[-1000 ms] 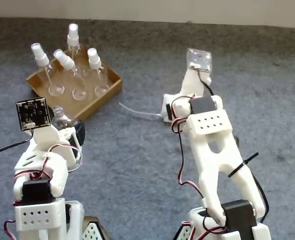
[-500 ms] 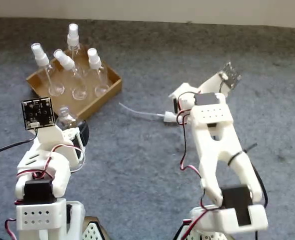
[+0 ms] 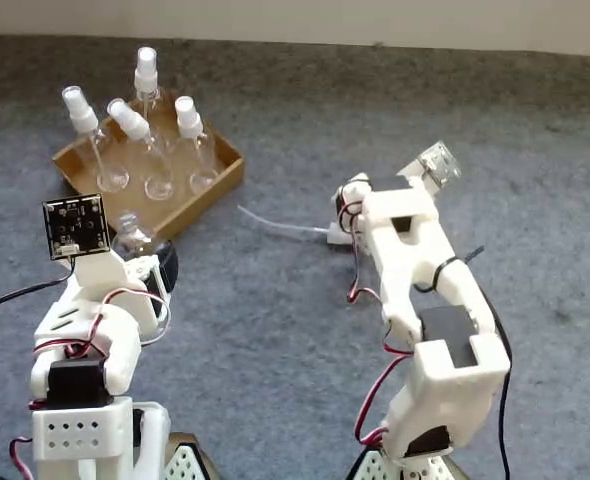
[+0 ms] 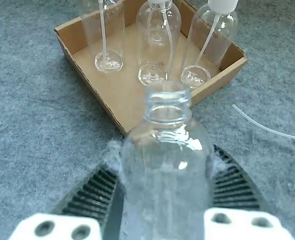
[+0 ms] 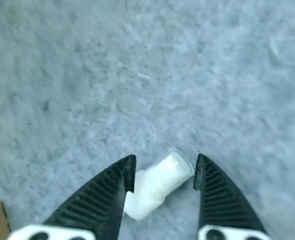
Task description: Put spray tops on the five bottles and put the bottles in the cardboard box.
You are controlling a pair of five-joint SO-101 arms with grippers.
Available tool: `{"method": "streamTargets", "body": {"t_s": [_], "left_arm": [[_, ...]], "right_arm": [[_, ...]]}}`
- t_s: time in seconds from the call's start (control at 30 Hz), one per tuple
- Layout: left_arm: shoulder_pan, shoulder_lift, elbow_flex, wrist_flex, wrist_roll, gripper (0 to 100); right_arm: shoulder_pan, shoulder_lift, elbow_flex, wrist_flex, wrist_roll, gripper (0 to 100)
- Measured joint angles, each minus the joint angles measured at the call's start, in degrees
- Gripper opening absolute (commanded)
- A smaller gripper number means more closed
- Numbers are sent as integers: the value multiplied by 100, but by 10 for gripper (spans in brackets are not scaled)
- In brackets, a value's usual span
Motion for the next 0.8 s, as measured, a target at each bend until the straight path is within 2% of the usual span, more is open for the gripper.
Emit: {"method": "streamTargets", "body": {"t_s": [0.47, 0.67, 0.8], "left_arm": [[0, 0, 9, 0, 0, 27], [0, 0, 9, 0, 0, 27], [0, 0, 70, 0, 0, 27]], "right_arm": [[9, 695, -598, -9, -26, 173], [35, 695, -589, 0, -26, 5], [44, 721, -598, -9, -26, 5]]}}
